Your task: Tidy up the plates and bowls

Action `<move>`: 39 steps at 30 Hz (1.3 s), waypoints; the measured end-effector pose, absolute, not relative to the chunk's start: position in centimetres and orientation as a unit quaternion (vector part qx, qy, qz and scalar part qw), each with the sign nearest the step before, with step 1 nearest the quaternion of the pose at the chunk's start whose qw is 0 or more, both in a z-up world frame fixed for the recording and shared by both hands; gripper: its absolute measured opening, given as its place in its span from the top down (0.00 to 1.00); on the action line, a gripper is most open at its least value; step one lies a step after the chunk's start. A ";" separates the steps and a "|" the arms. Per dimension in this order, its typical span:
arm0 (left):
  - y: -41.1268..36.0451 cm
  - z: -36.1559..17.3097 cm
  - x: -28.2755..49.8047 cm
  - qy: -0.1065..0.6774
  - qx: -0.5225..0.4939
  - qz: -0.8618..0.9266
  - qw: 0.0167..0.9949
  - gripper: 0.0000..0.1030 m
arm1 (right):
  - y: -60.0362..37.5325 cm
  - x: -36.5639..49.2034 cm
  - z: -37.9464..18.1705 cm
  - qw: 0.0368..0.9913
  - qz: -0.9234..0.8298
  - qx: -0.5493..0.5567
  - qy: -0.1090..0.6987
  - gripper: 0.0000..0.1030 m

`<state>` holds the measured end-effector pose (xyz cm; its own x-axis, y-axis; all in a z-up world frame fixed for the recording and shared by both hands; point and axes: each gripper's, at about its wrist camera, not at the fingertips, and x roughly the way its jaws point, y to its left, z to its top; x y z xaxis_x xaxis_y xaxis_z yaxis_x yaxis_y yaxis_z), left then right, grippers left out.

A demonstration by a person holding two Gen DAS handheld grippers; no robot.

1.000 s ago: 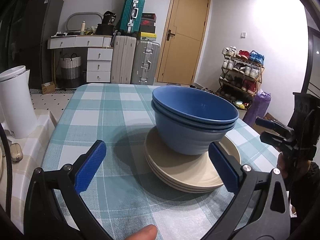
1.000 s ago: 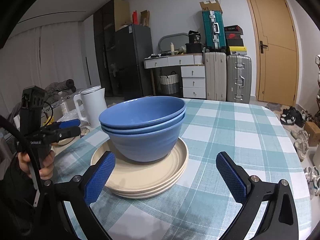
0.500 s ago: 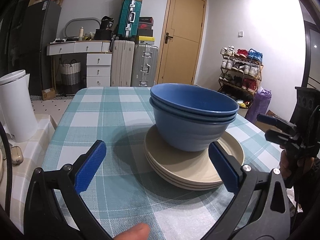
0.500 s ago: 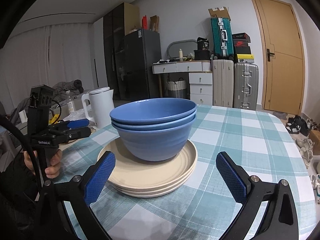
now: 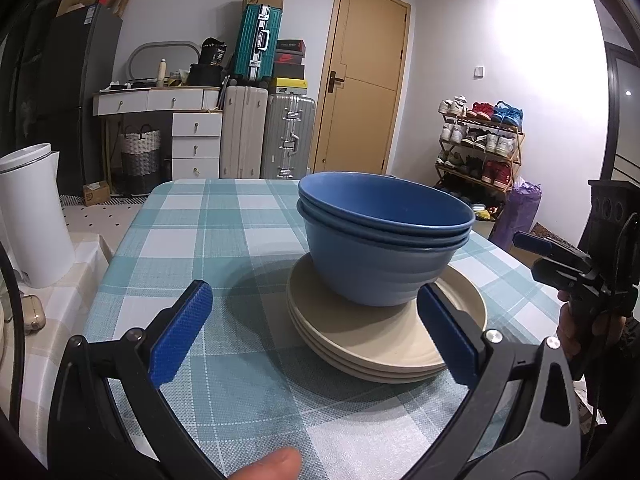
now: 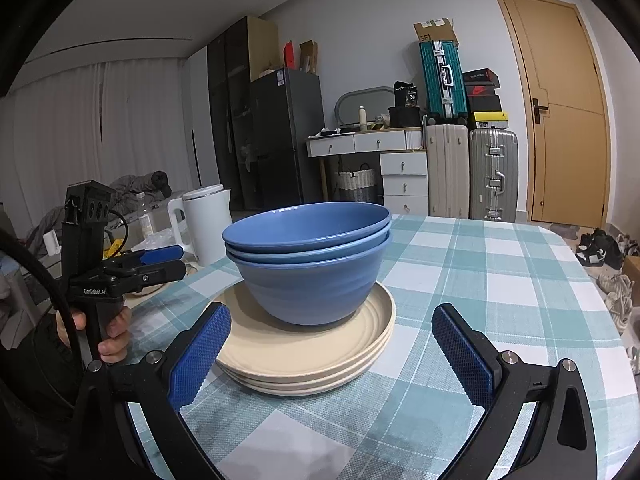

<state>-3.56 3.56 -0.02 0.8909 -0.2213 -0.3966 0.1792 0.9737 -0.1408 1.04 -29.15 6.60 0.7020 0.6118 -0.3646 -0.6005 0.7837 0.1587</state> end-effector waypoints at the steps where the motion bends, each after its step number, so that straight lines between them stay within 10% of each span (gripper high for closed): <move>1: 3.6 0.0 -3.7 0.208 -0.050 -0.103 0.971 0.01 | -29.2 1.1 6.6 0.922 0.329 0.016 0.201 0.00; 39: 3.8 -0.1 -3.8 0.207 -0.053 -0.104 0.971 0.01 | -29.3 0.9 6.4 0.924 0.329 0.015 0.195 0.00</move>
